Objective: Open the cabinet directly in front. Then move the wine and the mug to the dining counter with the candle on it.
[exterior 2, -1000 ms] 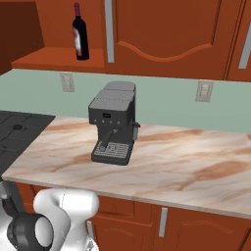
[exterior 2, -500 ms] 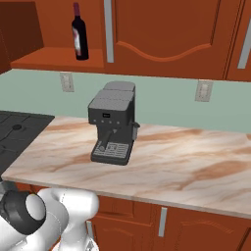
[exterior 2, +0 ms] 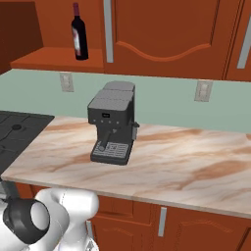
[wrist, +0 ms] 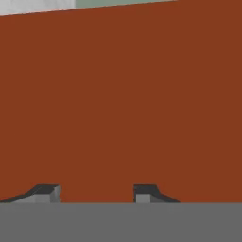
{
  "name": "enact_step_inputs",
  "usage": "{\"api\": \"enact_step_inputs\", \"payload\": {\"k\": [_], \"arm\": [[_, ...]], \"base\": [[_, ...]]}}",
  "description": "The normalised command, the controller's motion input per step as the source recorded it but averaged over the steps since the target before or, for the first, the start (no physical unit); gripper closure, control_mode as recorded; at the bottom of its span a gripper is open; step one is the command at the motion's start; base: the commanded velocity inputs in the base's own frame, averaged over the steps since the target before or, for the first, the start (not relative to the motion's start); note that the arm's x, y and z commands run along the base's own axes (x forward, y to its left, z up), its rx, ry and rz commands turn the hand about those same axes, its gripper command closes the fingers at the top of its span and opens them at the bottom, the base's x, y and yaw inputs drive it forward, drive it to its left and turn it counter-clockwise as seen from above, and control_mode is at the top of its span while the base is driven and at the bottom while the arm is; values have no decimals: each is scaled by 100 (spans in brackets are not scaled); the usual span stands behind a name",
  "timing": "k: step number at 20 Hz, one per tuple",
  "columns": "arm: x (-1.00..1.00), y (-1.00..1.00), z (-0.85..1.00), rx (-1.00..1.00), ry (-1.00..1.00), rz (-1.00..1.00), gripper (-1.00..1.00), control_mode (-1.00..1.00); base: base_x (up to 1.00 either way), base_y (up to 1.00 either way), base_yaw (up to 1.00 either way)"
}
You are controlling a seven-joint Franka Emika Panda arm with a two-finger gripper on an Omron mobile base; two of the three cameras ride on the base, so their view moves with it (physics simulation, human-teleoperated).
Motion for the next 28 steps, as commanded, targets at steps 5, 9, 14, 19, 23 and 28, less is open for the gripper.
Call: {"api": "enact_step_inputs", "payload": {"k": [5, 9, 14, 19, 23, 28], "arm": [[-32, -74, 0, 0, -10, -10, -100, -100], [-44, -81, 4, 7, -8, -19, -100, -100], [-19, -88, 13, 23, 0, -33, -100, -100], [0, -98, 20, 42, 0, -47, -100, -100], [0, -90, 27, 47, 5, -50, -100, -100], [2, -84, 21, 48, 24, -41, -100, -100]], "base": [[0, 0, 0], [0, 0, 0], [0, 0, 0], [0, 0, 0], [0, 0, 0], [0, 0, 0]]}}
